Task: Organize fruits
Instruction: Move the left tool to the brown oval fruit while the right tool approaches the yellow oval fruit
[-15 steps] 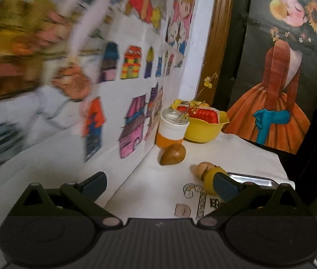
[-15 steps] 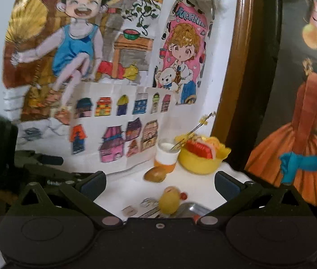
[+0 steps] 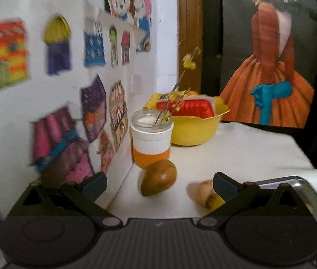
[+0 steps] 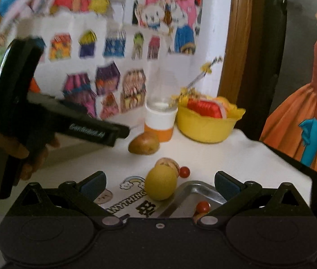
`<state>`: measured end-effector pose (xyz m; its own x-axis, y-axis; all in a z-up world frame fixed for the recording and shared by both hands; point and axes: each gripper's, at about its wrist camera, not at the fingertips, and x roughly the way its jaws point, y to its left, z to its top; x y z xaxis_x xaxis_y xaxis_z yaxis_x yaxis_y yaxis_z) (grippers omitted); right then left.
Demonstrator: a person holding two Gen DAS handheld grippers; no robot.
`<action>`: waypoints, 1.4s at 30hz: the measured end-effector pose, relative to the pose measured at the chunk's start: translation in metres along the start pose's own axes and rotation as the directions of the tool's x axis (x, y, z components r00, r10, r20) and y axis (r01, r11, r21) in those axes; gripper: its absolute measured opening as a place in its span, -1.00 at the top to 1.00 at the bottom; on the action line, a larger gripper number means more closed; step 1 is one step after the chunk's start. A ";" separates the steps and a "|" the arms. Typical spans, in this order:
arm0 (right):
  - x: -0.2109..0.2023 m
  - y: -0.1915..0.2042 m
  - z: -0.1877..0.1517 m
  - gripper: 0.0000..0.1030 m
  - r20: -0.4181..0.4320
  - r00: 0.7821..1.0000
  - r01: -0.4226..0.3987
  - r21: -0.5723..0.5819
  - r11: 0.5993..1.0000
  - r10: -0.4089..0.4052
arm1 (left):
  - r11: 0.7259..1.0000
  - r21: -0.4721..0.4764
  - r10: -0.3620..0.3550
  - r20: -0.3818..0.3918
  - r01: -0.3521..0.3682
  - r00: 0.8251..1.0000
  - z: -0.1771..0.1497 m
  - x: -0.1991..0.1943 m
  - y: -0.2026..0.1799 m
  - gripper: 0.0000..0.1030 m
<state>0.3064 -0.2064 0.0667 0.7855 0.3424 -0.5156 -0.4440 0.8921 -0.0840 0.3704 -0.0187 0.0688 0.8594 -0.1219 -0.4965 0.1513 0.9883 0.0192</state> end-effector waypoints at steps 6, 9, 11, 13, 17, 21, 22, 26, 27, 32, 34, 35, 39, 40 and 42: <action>0.044 -0.007 -0.003 -0.99 -0.028 1.000 0.008 -0.008 1.000 -0.008 | 1.000 0.008 0.027 -0.030 -0.027 0.999 -0.003 0.051 0.000 -0.99; 0.063 -0.009 -0.005 -0.99 -0.051 0.999 -0.011 0.003 1.000 0.011 | 0.999 0.030 0.032 -0.034 -0.031 0.999 -0.005 0.068 -0.002 -0.99; 0.073 -0.008 -0.008 -0.99 -0.066 0.998 -0.021 0.005 1.000 0.021 | 0.999 0.037 0.031 -0.036 -0.030 0.999 -0.006 0.078 -0.003 -0.99; 0.081 -0.008 -0.010 -0.99 -0.076 0.997 -0.025 0.012 1.000 0.026 | 0.998 0.047 0.035 -0.040 -0.033 0.999 -0.007 0.086 -0.004 -0.99; 0.092 -0.010 -0.010 -0.97 -0.091 0.995 -0.034 0.017 0.999 0.035 | 0.996 0.073 0.044 -0.043 -0.041 0.998 -0.009 0.098 -0.005 -0.99; 0.100 -0.013 -0.010 -0.92 -0.109 0.993 -0.032 0.022 0.999 0.034 | 0.993 0.101 0.062 -0.046 -0.057 0.997 -0.011 0.106 -0.009 -0.97; 0.103 -0.014 -0.010 -0.90 -0.116 0.993 -0.033 0.024 0.999 0.035 | 0.992 0.107 0.068 -0.045 -0.063 0.997 -0.011 0.108 -0.011 -0.95; 0.112 -0.016 -0.010 -0.87 -0.135 0.990 -0.041 0.040 0.998 0.047 | 0.993 0.101 0.073 -0.061 -0.067 0.995 -0.013 0.116 -0.011 -0.91; 0.113 -0.016 -0.010 -0.86 -0.138 0.989 -0.042 0.041 0.998 0.047 | 0.992 0.103 0.076 -0.064 -0.069 0.995 -0.014 0.118 -0.011 -0.89; 0.121 -0.016 -0.011 -0.74 -0.150 0.987 -0.052 0.029 0.998 0.056 | 0.991 0.109 0.081 -0.073 -0.073 0.994 -0.014 0.126 -0.011 -0.83; 0.123 -0.015 -0.011 -0.69 -0.155 0.986 -0.055 0.025 0.998 0.058 | 0.992 0.108 0.081 -0.077 -0.072 0.994 -0.015 0.128 -0.010 -0.82; 0.124 -0.014 -0.011 -0.65 -0.157 0.986 -0.056 0.023 0.998 0.059 | 0.992 0.107 0.080 -0.079 -0.071 0.994 -0.015 0.129 -0.010 -0.81; 0.128 -0.014 -0.011 -0.54 -0.161 0.985 -0.059 0.027 0.998 0.063 | 0.996 0.072 0.060 -0.084 -0.054 0.995 -0.015 0.133 -0.005 -0.71; 0.129 -0.014 -0.011 -0.50 -0.161 0.985 -0.059 0.030 0.998 0.063 | 0.997 0.064 0.056 -0.085 -0.051 0.995 -0.015 0.134 -0.004 -0.67; 0.130 -0.015 -0.011 -0.42 -0.160 0.985 -0.059 0.038 0.998 0.065 | 0.998 0.046 0.046 -0.091 -0.042 0.995 -0.016 0.136 -0.001 -0.61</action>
<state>0.4101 -0.1784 -0.0083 0.6759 0.3478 -0.6497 -0.4730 0.8808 -0.0206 0.4791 -0.0351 -0.0124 0.8177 -0.0679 -0.5717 0.1376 0.9873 0.0795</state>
